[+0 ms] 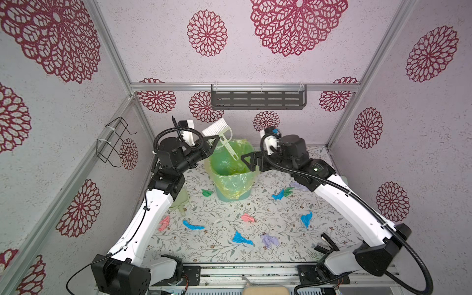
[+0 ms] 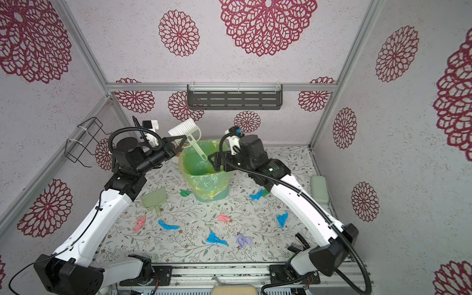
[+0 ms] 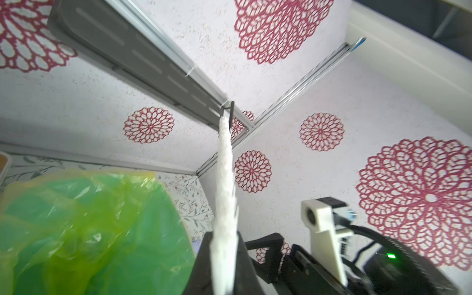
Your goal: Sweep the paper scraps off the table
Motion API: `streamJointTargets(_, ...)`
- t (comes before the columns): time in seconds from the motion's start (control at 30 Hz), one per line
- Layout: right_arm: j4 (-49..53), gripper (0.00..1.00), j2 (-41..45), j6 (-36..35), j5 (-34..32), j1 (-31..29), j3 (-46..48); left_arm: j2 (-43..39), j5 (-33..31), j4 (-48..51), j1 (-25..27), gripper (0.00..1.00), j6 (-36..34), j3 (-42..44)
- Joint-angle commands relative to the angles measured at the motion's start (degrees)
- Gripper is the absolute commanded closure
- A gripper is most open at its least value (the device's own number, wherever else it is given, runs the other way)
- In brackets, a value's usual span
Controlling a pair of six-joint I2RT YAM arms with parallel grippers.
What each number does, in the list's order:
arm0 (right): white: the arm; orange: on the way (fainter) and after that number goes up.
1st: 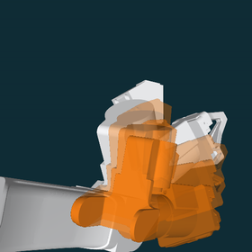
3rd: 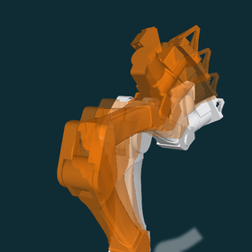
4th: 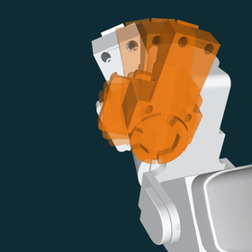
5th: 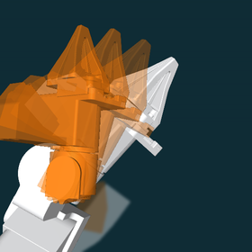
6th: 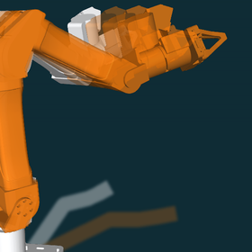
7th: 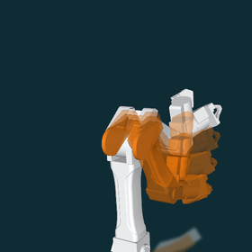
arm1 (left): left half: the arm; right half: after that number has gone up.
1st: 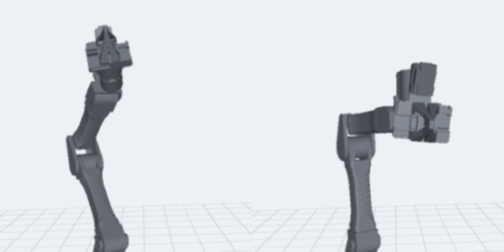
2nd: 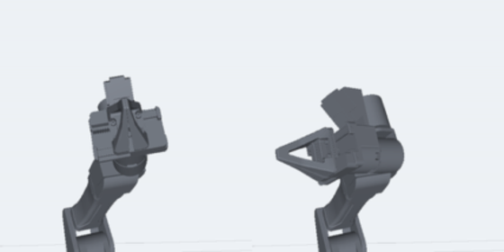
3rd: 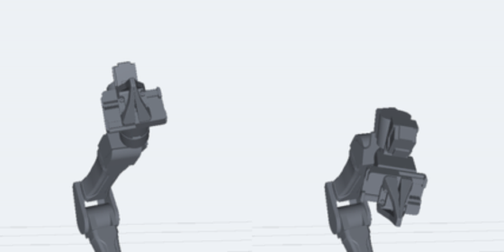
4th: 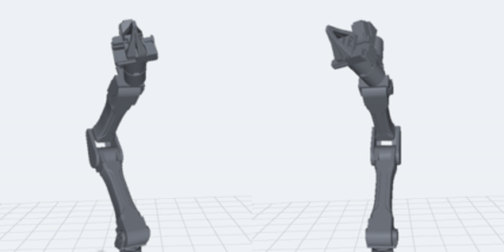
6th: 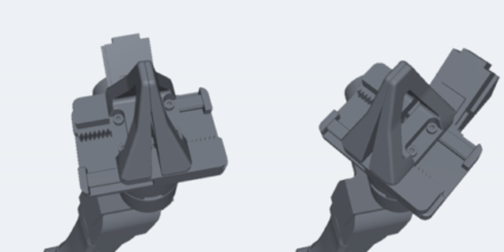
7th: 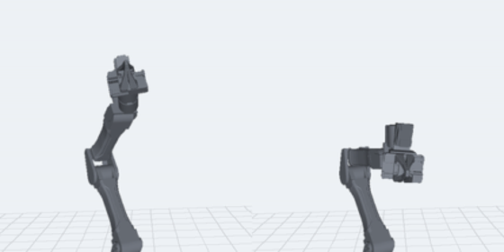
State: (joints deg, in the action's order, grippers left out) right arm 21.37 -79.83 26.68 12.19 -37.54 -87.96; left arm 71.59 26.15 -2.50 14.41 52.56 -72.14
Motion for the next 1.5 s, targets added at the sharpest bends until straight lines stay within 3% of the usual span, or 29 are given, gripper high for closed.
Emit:
streamJointTargets(0.0, -23.19, 0.01, 4.98, 10.62, 12.04, 3.18, 7.09, -0.51, -1.08, -9.03, 0.02, 1.00, 3.75, 0.62)
streamJointTargets(0.2, -46.58, 0.02, 6.80, 24.00, 19.03, 5.80, 17.74, 0.82, -2.41, -16.55, 1.98, 1.00, 7.03, 1.63)
streamJointTargets(0.47, -65.31, 0.21, 2.50, 34.05, 20.35, 5.73, 21.35, 2.97, -4.22, -25.07, 4.47, 1.00, 9.22, 2.18)
streamJointTargets(0.67, -70.09, 0.41, -0.91, 37.21, 21.85, 5.72, 20.50, 3.99, -4.87, -27.59, 6.17, 1.00, 9.92, 2.59)
streamJointTargets(0.87, -75.67, 0.53, -1.91, 39.31, 20.40, 5.72, 22.17, 3.99, -6.73, -30.82, 7.04, 1.00, 10.60, 4.39)
streamJointTargets(1.47, -79.32, 0.68, -3.51, 40.82, 20.16, 5.72, 21.53, 5.00, -7.76, -33.82, 8.00, 1.00, 12.04, 5.54)
